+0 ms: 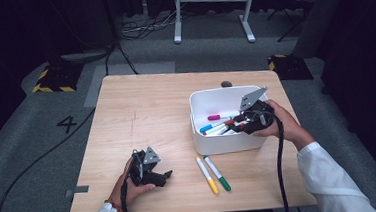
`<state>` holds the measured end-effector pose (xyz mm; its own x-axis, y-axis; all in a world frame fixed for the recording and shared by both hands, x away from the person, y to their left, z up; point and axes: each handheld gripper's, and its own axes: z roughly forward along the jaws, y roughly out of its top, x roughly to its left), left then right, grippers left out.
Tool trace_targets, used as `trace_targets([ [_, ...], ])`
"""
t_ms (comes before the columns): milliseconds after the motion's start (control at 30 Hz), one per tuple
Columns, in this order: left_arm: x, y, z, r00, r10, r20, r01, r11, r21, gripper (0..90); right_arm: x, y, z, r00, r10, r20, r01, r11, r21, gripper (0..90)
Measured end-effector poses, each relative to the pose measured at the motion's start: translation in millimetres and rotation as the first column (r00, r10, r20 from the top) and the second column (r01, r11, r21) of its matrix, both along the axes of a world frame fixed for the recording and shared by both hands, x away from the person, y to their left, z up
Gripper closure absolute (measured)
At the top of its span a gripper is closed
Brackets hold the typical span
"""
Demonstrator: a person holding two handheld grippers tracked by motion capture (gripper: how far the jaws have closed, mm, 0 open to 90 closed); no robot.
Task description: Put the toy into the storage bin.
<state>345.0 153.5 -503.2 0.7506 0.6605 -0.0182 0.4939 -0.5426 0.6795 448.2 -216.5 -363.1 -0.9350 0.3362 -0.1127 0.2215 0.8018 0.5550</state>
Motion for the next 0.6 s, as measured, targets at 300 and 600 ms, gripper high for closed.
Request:
trace_targets([
  [300,0.0,-0.1,-0.1,1.0000,0.001,0.001,-0.001,1.0000,-0.001,14.4,-8.4,-15.3,12.5,0.9925,-0.102,0.067,0.088,0.978,0.189,48.8],
  [600,0.0,0.0,0.0,1.0000,0.000,0.000,0.000,1.0000,0.000,14.4,-55.9,-51.8,42.0,0.9740,-0.157,0.163,0.080,0.912,0.401,51.0],
])
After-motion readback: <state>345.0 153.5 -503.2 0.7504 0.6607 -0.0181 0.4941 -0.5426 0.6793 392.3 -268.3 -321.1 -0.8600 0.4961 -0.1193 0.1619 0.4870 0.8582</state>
